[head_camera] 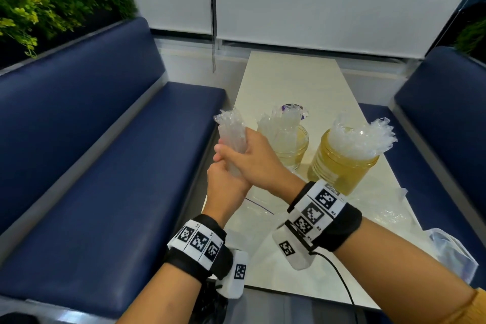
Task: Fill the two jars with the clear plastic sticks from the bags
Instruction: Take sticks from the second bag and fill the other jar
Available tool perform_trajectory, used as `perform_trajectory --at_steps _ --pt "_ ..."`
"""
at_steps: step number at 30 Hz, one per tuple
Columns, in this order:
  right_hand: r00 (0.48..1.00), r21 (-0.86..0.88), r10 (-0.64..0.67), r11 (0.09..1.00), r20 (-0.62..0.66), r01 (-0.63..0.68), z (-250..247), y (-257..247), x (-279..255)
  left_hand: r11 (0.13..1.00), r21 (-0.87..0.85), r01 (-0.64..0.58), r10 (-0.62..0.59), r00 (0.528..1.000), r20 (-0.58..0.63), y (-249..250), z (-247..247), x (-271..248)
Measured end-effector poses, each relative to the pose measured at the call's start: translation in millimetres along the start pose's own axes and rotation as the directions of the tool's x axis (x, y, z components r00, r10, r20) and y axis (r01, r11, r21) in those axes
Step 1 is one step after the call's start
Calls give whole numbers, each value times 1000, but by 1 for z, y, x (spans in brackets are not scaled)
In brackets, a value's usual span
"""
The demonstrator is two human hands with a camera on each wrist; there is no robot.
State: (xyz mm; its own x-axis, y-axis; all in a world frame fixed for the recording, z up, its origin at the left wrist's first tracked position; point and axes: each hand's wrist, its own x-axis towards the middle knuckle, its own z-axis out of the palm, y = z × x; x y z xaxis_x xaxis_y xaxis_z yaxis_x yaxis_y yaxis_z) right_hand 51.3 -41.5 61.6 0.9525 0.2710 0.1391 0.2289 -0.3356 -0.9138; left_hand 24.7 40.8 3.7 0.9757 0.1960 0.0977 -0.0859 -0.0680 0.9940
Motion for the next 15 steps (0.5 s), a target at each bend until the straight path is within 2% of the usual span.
perform_trajectory --at_steps 3,8,12,15 --pt "998 137 -62 989 -20 64 -10 -19 5 998 9 70 -70 996 51 -6 -5 0" --pt "971 222 -213 947 -110 233 -49 -70 20 990 124 61 -65 997 35 -12 -8 0" --pt "924 277 -308 889 -226 364 -101 -108 47 983 177 50 -52 999 12 -14 -16 -1" --pt "866 234 -348 864 -359 445 -130 -112 72 979 202 31 -34 999 12 -15 -20 0"
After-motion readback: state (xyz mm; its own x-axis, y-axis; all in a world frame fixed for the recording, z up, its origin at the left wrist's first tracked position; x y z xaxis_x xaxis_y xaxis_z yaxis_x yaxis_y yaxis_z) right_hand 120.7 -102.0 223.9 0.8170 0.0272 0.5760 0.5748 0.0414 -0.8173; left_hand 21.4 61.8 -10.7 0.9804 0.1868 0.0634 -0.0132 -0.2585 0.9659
